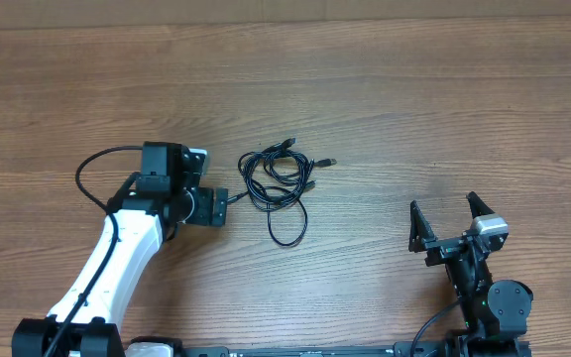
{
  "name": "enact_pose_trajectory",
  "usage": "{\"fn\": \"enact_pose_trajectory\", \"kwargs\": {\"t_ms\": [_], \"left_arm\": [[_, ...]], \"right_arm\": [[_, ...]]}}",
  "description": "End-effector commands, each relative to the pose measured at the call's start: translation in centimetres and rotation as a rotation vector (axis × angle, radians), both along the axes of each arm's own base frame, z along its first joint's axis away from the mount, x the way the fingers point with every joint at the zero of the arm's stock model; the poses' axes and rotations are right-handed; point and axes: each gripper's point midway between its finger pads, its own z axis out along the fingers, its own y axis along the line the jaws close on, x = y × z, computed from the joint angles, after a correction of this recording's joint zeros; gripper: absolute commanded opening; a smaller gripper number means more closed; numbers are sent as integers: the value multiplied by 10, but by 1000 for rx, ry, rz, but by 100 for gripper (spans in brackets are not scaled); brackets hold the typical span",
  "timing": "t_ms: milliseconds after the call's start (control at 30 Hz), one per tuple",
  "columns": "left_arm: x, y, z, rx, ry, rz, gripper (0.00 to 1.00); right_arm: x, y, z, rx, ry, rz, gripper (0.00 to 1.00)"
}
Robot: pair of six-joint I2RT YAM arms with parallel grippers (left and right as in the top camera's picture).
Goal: Untangle cables
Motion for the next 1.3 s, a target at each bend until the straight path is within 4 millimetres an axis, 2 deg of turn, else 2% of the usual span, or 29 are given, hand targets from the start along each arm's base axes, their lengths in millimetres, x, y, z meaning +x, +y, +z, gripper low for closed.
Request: {"fn": "enact_pose_trajectory", "kwargs": {"t_ms": [0,100,300,1267], "left_arm": [[7,-19,6,-2,-19,-112,100],[9,-35,2,0,-6,-179,100],[12,-48,-10,-14,50,-221,100],[14,-49,-15,-11,83,-221,100]], "right_arm": [[0,1,-2,-7,-3,3,100],[0,1,-2,-7,-3,3,100],[0,1,-2,-7,-3,3,100],[0,1,-2,-7,-3,3,100]]}}
